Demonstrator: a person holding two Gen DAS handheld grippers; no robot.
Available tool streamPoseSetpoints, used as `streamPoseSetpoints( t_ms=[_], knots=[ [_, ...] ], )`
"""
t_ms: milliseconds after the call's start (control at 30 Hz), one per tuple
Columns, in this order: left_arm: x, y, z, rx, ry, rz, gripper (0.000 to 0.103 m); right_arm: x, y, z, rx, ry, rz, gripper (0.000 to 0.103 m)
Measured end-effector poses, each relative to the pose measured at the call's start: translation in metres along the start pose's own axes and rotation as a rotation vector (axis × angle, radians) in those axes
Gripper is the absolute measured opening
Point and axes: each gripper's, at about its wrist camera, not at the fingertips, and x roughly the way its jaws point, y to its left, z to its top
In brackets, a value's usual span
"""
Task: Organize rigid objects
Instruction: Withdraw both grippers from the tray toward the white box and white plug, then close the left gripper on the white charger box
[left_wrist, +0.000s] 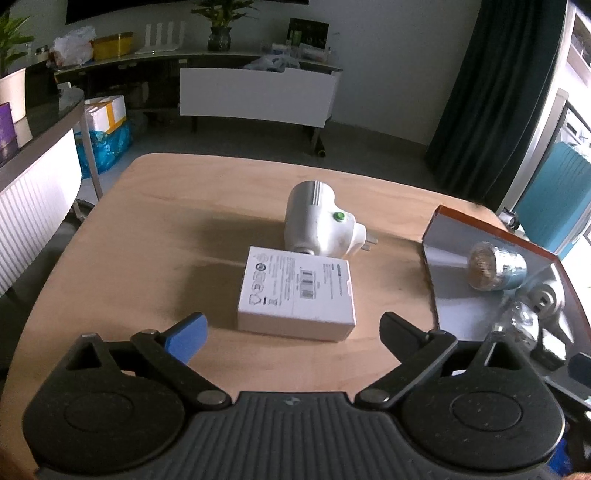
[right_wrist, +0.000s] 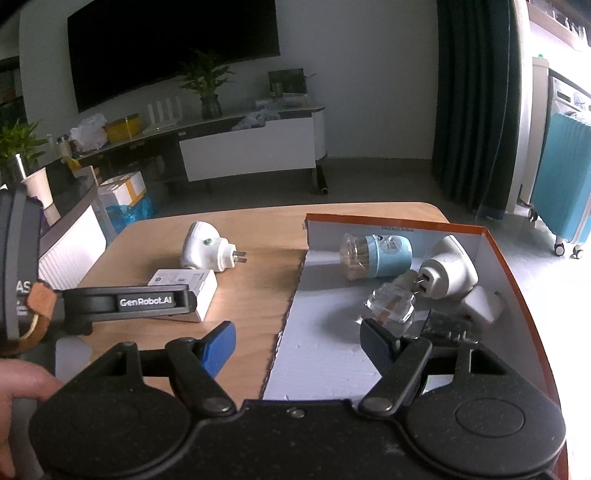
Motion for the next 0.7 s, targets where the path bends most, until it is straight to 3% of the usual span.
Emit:
streamPoseSetpoints(
  t_ms=[500, 600, 700],
  knots=[
    [0.031, 0.001, 0.009, 0.035, 0.024, 0.037, 0.102, 0.018, 0.006, 0.01, -0.011, 0.009, 0.016, 0.088],
    [0.036, 0.002, 0.011, 0.054, 0.01, 0.054, 0.096, 0.021, 0.008, 0.013, -0.018, 0.011, 0.019, 0.088],
    [0.036, 0.007, 0.012, 0.077, -0.013, 0.07, 0.084, 0.025, 0.01, 0.016, -0.034, 0.012, 0.027, 0.088]
  ],
)
